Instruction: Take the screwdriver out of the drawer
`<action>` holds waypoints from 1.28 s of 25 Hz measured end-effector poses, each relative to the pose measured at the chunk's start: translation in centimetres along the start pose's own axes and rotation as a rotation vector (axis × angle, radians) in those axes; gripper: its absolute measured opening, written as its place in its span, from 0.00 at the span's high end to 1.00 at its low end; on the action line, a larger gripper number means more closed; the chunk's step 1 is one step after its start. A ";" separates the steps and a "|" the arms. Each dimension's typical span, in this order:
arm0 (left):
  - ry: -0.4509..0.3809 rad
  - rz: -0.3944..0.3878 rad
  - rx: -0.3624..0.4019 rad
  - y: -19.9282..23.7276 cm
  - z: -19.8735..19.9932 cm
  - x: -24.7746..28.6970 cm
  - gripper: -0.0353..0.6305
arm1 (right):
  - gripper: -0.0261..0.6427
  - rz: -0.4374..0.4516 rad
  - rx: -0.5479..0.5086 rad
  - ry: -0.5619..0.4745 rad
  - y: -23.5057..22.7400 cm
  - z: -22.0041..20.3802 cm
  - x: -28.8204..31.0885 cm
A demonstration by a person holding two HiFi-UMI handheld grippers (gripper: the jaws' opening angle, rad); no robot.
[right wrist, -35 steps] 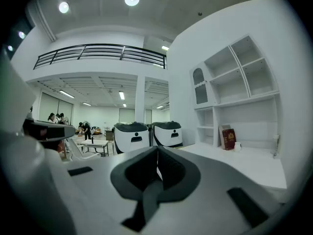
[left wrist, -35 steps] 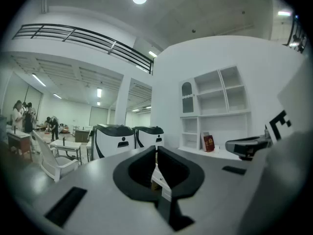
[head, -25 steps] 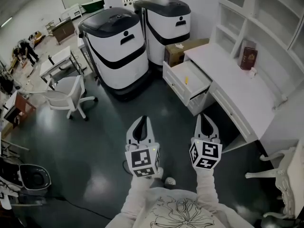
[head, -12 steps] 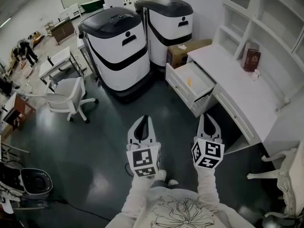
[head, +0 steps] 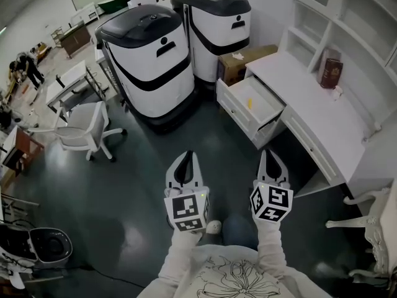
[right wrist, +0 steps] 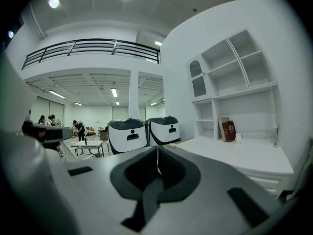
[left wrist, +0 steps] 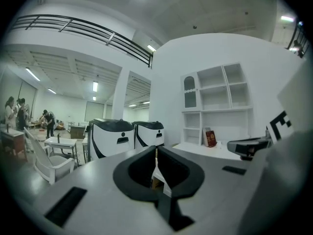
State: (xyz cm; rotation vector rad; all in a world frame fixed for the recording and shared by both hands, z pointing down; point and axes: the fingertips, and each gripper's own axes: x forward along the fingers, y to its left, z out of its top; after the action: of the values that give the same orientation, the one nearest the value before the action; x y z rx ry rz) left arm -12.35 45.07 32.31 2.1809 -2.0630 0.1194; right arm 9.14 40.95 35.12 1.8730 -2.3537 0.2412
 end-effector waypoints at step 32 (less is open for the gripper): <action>0.042 0.087 -0.017 -1.4 2.3 27.1 0.93 | 0.95 0.090 -0.023 0.036 -9.0 4.6 27.3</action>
State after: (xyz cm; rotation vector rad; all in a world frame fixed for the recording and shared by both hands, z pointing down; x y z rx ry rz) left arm -9.41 18.06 34.03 2.0605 -2.1285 0.1554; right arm 11.77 11.99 36.41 1.7401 -2.4098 0.2536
